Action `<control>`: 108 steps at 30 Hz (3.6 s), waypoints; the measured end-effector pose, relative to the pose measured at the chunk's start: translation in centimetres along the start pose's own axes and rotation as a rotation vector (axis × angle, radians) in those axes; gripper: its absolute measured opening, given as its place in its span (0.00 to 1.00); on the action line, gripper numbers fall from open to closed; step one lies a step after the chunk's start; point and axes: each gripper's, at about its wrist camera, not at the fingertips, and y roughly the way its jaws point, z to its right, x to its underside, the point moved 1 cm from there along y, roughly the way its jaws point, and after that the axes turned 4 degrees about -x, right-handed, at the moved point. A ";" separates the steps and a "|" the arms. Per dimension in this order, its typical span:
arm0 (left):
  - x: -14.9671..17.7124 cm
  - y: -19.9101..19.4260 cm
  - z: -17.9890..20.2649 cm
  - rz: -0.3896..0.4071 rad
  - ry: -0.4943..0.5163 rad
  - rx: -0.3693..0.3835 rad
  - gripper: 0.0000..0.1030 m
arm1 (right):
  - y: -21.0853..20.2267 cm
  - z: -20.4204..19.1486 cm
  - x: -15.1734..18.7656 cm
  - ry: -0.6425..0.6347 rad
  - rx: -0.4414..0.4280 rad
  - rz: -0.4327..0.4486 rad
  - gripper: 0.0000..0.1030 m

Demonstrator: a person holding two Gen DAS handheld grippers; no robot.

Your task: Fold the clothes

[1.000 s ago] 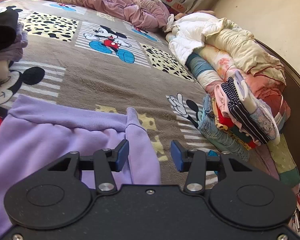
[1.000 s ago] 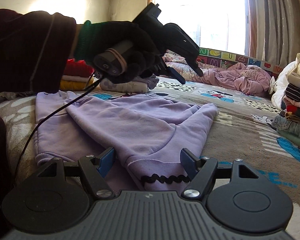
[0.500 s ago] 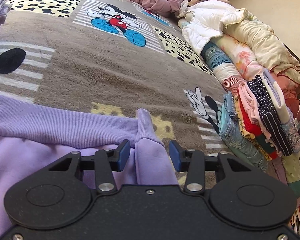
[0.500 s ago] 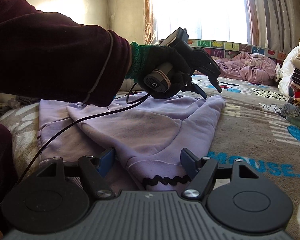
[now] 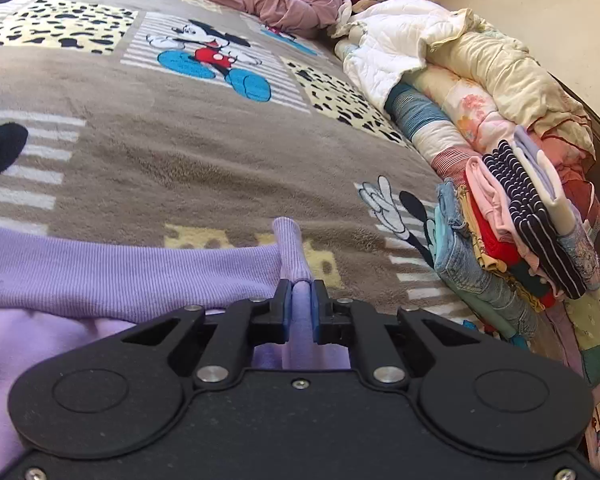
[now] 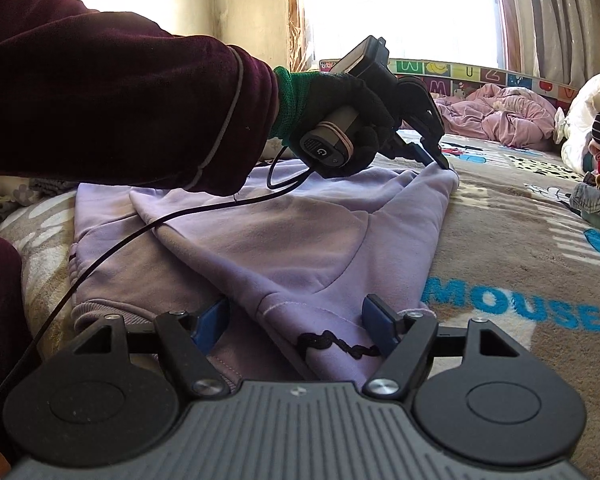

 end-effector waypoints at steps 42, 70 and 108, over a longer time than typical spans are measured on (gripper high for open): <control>2.4 -0.1 2.9 0.000 0.213 -0.191 0.14 | 0.7 -0.5 0.3 -0.007 -0.006 -0.027 0.81; 2.2 -4.5 1.4 0.088 0.073 -0.262 0.26 | 0.4 -1.0 0.3 -0.037 -0.004 -0.024 0.84; 20.3 -30.6 -13.4 0.318 -0.509 -0.321 0.49 | -2.6 -2.7 0.9 -0.132 0.056 -0.005 0.83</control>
